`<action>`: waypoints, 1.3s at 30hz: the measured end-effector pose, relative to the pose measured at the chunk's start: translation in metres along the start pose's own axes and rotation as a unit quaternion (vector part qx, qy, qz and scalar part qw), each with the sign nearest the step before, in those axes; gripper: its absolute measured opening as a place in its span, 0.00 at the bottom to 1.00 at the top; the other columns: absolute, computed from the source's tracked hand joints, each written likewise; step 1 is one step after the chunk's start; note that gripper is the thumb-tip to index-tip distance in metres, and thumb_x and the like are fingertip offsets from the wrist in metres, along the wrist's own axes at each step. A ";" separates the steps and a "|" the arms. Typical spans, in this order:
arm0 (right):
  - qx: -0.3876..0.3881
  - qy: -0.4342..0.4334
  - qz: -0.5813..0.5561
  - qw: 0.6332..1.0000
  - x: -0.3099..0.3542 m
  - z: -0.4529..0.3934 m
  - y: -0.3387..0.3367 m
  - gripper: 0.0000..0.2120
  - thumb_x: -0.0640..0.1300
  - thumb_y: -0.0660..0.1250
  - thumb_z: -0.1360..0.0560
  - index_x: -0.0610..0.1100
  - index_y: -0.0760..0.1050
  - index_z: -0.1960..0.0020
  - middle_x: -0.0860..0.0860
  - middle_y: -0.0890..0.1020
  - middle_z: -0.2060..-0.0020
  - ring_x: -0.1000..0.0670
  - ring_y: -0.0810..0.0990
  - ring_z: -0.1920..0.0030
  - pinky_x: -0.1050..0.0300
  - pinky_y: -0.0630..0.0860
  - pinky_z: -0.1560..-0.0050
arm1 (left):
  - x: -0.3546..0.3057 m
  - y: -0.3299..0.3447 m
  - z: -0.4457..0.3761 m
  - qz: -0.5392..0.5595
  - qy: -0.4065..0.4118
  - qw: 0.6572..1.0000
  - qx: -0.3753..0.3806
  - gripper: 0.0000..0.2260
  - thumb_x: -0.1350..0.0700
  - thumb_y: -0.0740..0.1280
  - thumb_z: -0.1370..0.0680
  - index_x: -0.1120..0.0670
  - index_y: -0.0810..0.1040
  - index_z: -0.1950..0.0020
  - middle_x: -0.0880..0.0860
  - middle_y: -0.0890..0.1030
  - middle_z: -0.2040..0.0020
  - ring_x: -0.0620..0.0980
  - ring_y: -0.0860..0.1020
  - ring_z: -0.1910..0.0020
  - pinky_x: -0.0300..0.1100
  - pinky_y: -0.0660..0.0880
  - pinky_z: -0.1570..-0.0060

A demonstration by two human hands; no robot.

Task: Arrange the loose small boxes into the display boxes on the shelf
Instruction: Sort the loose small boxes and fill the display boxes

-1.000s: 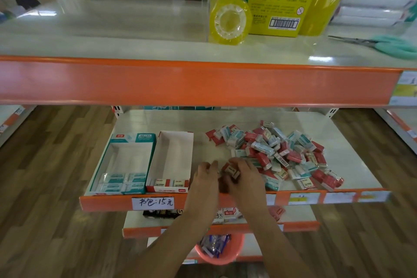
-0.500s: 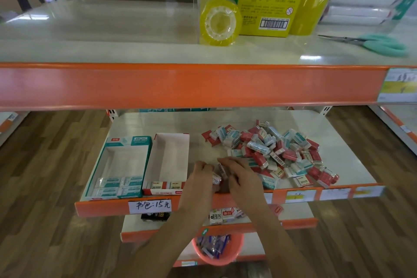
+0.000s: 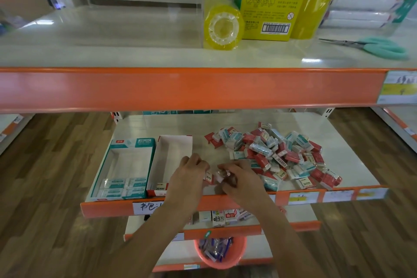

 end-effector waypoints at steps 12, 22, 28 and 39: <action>-0.084 -0.065 -0.071 0.992 0.051 -0.003 -0.015 0.19 0.57 0.75 0.32 0.52 0.80 0.44 0.60 0.78 0.53 0.62 0.75 0.58 0.71 0.70 0.58 | 0.049 -0.037 0.006 0.012 -0.032 0.997 -0.067 0.11 0.54 0.72 0.27 0.51 0.80 0.46 0.52 0.79 0.48 0.54 0.75 0.47 0.49 0.78 0.55; -0.069 -0.113 -0.001 0.991 0.103 -0.021 0.028 0.14 0.50 0.72 0.29 0.51 0.80 0.44 0.55 0.79 0.51 0.55 0.76 0.50 0.61 0.75 0.50 | 0.101 -0.045 0.012 -0.070 -0.075 0.994 0.033 0.15 0.48 0.69 0.26 0.43 0.76 0.39 0.46 0.77 0.43 0.48 0.71 0.44 0.45 0.72 0.43; -0.018 -0.091 0.132 0.987 0.112 -0.033 0.043 0.16 0.51 0.71 0.29 0.56 0.79 0.42 0.56 0.78 0.48 0.52 0.74 0.47 0.57 0.76 0.51 | 0.097 -0.036 0.013 -0.073 -0.060 0.994 0.046 0.10 0.53 0.67 0.25 0.45 0.80 0.44 0.46 0.78 0.45 0.47 0.70 0.49 0.40 0.71 0.49; 0.070 -0.098 0.180 0.976 0.112 -0.037 0.060 0.14 0.43 0.60 0.23 0.51 0.80 0.41 0.52 0.77 0.43 0.49 0.72 0.45 0.54 0.74 0.48 | 0.099 -0.029 0.019 -0.079 -0.071 0.990 0.089 0.07 0.54 0.64 0.22 0.49 0.79 0.46 0.49 0.78 0.48 0.48 0.71 0.48 0.43 0.73 0.49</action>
Point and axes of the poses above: each hand's wrist, its own z-axis away from the middle knuckle, its own y-axis out of the palm, x = y × z, the point moved 7 cm from there along -z, towards the middle knuckle
